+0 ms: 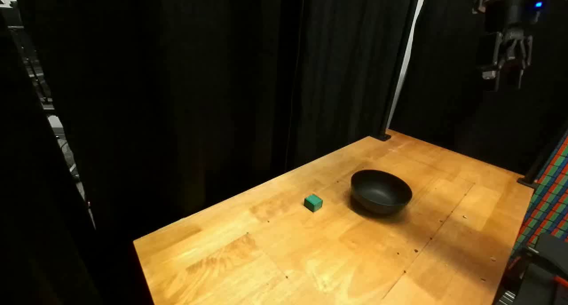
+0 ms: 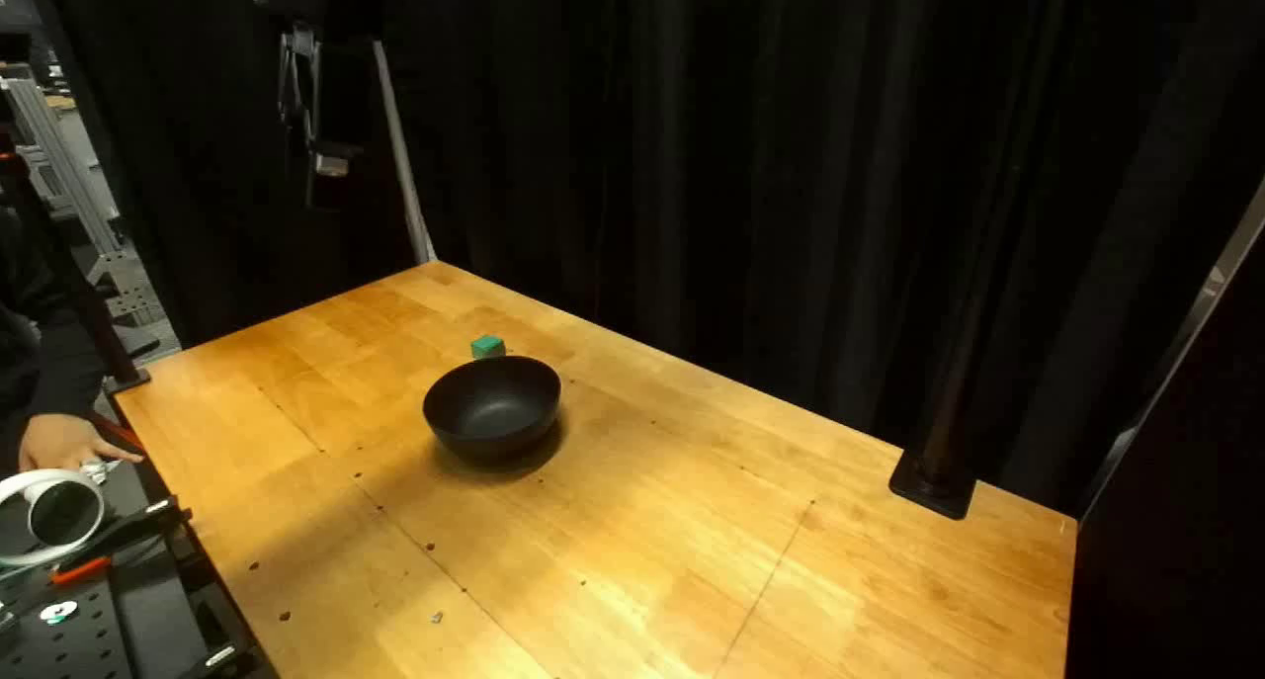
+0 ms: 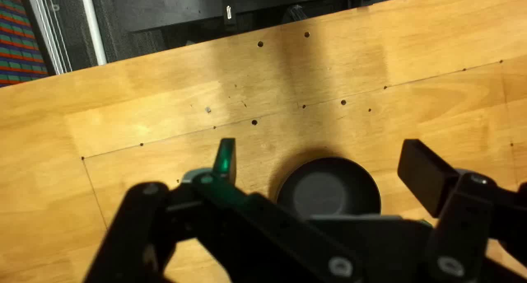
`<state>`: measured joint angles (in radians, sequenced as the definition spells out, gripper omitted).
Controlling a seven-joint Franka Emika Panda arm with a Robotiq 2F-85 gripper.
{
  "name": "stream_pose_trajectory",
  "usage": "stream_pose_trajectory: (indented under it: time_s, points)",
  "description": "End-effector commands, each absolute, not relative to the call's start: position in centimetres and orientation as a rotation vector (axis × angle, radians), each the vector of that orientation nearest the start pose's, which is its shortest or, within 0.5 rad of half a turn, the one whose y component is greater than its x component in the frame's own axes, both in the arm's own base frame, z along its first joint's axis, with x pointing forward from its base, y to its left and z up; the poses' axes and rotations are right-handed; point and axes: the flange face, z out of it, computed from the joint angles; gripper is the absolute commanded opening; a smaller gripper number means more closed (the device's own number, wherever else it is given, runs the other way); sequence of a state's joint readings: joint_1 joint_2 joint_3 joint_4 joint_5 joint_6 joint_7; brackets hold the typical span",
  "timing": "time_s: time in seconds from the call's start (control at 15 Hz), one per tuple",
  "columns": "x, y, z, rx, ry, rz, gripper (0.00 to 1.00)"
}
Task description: Put the green cube in the black bowl
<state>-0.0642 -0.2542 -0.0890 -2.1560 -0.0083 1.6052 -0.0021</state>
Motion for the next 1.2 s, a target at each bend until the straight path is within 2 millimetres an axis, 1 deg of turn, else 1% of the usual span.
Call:
stream_pose_trajectory:
  time_s: [0.0,0.13,0.2,0.27,0.4,0.6,0.8,0.87,1.0,1.13]
  points:
    - [43.8,-7.1,48.6,-3.064,0.220,0.453,1.00]
    - [43.9,-7.1,48.9,-3.066,0.220,0.444,1.00]
    - [44.7,-6.6,48.7,-3.072,0.244,0.339,1.00]
    - [45.4,-6.0,48.2,-3.083,0.241,0.297,1.00]
    - [47.7,-3.3,46.1,-3.101,0.163,0.217,1.00]
    - [51.2,3.2,41.9,-3.097,-0.024,0.186,1.00]
    - [53.8,10.1,37.0,-3.066,-0.195,0.195,1.00]
    - [54.5,12.4,35.3,-3.055,-0.245,0.197,1.00]
    - [55.6,16.5,31.7,-3.023,-0.328,0.207,1.00]
    - [56.4,19.5,28.6,-3.019,-0.371,0.173,1.00]
